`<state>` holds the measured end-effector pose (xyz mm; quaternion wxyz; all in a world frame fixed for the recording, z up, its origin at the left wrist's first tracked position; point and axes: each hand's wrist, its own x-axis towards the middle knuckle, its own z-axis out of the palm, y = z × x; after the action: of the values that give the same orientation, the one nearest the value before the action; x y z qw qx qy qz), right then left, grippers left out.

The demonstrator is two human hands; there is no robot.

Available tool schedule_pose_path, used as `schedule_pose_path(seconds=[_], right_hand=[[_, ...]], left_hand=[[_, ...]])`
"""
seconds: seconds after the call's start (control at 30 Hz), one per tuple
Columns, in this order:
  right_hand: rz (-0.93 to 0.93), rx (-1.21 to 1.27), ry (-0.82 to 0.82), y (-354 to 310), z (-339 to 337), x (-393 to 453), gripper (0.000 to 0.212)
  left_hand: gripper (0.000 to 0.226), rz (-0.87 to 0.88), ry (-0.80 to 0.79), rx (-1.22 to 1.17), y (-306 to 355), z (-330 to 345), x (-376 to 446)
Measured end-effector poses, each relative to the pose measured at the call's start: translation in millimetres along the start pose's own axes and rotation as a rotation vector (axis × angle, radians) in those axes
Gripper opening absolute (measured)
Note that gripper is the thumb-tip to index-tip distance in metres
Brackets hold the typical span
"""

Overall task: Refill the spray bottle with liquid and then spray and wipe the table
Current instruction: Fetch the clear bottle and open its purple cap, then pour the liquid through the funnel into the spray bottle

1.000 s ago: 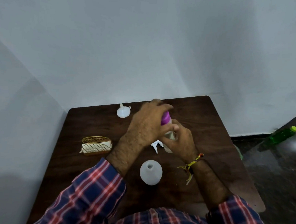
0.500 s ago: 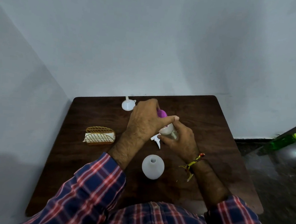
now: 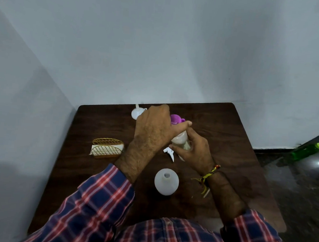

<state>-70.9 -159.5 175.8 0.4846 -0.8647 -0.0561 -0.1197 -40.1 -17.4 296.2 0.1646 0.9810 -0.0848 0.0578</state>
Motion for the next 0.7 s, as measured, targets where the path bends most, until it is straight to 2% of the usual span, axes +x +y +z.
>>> schedule_pose_path(seconds=[0.07,0.13,0.27,0.33,0.43,0.53,0.63,0.7], right_hand=[[0.016,-0.009,0.015,2.3,-1.5,-0.4,0.057],[0.042,-0.005,0.05,5.2,-4.0,-1.7,0.054],[0.103,0.032,0.104,12.8,-6.7,-4.2,0.054],[0.116,0.027,0.112,15.0,-6.7,-4.0,0.054],[0.143,0.015,0.117,16.3,-2.4,-3.9,0.054],[0.17,0.006,0.142,17.2,3.0,-4.7,0.05],[0.174,-0.013,0.14,18.8,6.7,-6.5,0.048],[0.176,-0.032,0.126,19.5,9.6,-7.7,0.048]], left_hand=[[0.062,-0.043,0.051,-0.13,-1.5,0.1,-0.6],[0.054,-0.109,0.072,-0.384,-13.8,2.3,-1.1],[0.041,-0.246,-0.041,-0.981,-59.0,30.9,-17.3],[0.035,-0.394,-0.09,-1.141,-82.5,58.2,-33.0],[0.027,-0.652,-0.122,-1.087,-117.2,106.5,-51.6],[0.019,-0.838,-0.114,-1.079,-147.7,153.0,-64.6],[0.018,-0.866,-0.128,-0.924,-170.4,184.5,-77.5],[0.023,-0.816,-0.157,-0.743,-182.4,197.9,-83.4]])
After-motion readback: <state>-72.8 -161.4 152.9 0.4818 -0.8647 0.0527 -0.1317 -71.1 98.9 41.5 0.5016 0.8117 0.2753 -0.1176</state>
